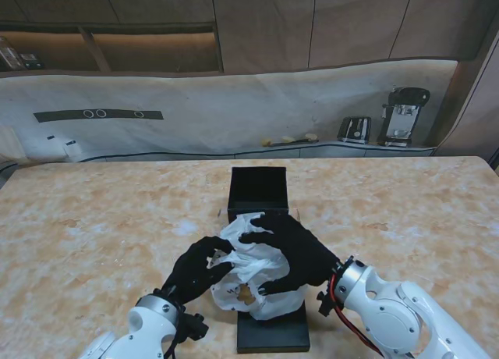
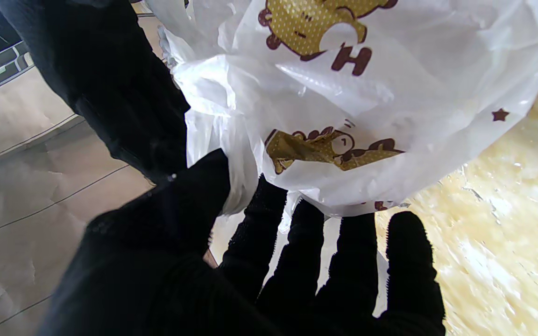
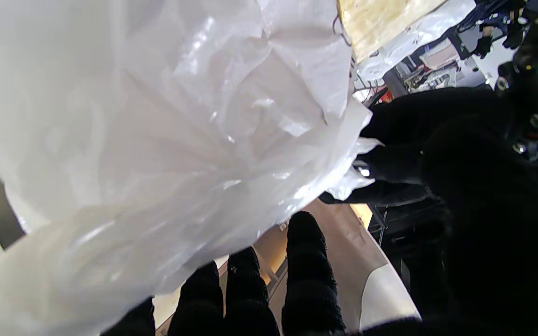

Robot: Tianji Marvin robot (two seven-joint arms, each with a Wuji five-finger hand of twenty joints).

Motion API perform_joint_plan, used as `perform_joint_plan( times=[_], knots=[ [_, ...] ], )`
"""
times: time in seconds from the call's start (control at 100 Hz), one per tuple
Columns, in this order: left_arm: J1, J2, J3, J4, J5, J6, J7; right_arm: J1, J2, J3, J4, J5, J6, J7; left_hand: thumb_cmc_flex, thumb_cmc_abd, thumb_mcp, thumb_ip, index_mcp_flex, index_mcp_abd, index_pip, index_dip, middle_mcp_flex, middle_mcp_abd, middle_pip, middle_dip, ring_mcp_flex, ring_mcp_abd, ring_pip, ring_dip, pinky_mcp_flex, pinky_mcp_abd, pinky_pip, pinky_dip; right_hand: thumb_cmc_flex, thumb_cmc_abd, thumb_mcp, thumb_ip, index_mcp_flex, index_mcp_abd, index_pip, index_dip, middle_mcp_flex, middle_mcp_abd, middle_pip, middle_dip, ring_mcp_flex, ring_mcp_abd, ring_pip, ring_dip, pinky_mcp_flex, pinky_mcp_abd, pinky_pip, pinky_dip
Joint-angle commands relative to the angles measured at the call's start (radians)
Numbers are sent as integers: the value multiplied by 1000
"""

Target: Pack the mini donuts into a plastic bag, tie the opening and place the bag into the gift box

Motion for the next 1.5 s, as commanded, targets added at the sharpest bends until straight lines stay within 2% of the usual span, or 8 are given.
perform_joint_plan(
  times=[0.0, 0.38, 0.56, 0.88, 1.02, 1.16, 1.36, 1.49],
  knots=[
    [17, -1, 0, -14, -8, -1, -17, 2, -4, -15, 13, -11, -4, 20, 13, -19, -23, -10, 24, -3, 30, 15, 30, 2, 18, 12, 20, 2, 25, 19, 3, -13, 24, -5, -35, 9, -14, 2, -38, -33, -20, -11, -34, 12, -24, -52, -37, -4, -24, -27, 2, 5, -34, -13],
    [35, 1, 3, -14, -13, 9, -23, 18, -1, -85, 62, -38, 29, 14, 24, -39, -57, -19, 25, -6, 64, 52, 50, 17, 44, 38, 34, 20, 76, 54, 18, -12, 79, 4, -24, 8, -18, -5, -35, -22, -21, 0, -26, 16, -27, -44, -29, 2, -14, -22, 9, 11, -39, -12],
    [42, 1, -1, -13, -10, 23, -26, 34, -2, -116, 95, -49, 49, 3, 39, -89, -48, -37, 26, -18, 128, 98, 76, 18, 71, 76, 51, 31, 115, 93, 31, -7, 109, 7, 1, 6, -35, -9, -22, -2, -10, 19, -30, 17, 5, -21, -28, 3, 19, -19, -11, 13, 11, 48],
    [30, 5, -7, 1, -21, 56, -56, 56, 3, -152, 148, -51, 79, 21, 37, -109, -38, -46, 42, -13, 135, 84, 94, 23, 65, 77, 60, 40, 111, 93, 37, 3, 120, 3, 3, 7, -38, -9, -27, -23, -3, 30, -33, 18, -7, -23, -25, 6, 26, -20, -20, 24, 36, 73],
    [24, 6, -4, 1, -26, 67, -62, 73, 4, -174, 170, -50, 92, 24, 33, -106, -41, -47, 48, -13, 132, 77, 95, 24, 61, 76, 60, 41, 111, 93, 37, 5, 120, 0, 7, 6, -39, -9, -28, -35, 11, 58, -31, 16, 0, 2, -21, 9, 47, -11, -44, 41, 97, 130],
    [22, 7, -3, 2, -28, 74, -71, 88, 1, -194, 189, -57, 111, 11, 33, -103, -44, -48, 50, -13, 128, 73, 97, 23, 60, 75, 61, 41, 110, 93, 37, 6, 120, -2, 67, -11, -57, -14, -11, -69, 67, 122, -31, 15, 43, 56, -14, 14, 103, 13, -65, 75, 207, 221],
    [18, 9, -2, 3, -33, 83, -79, 104, -2, -221, 209, -79, 137, -11, 32, -97, -51, -47, 55, -12, 120, 67, 98, 23, 57, 74, 62, 42, 104, 89, 36, 6, 121, -4, 174, -57, -73, -21, -9, -99, 139, 192, -30, 11, 117, 130, -1, 19, 215, 58, 26, 128, 284, 223],
    [15, 9, -2, 5, -37, 88, -84, 117, -6, -237, 224, -86, 148, -33, 33, -98, -53, -46, 56, -14, 119, 68, 99, 24, 57, 74, 64, 42, 102, 87, 36, 6, 122, -5, 256, -109, -41, -27, 17, -129, 227, 252, -31, 8, 228, 220, 41, 25, 352, 120, 148, 152, 481, 214]
  ],
)
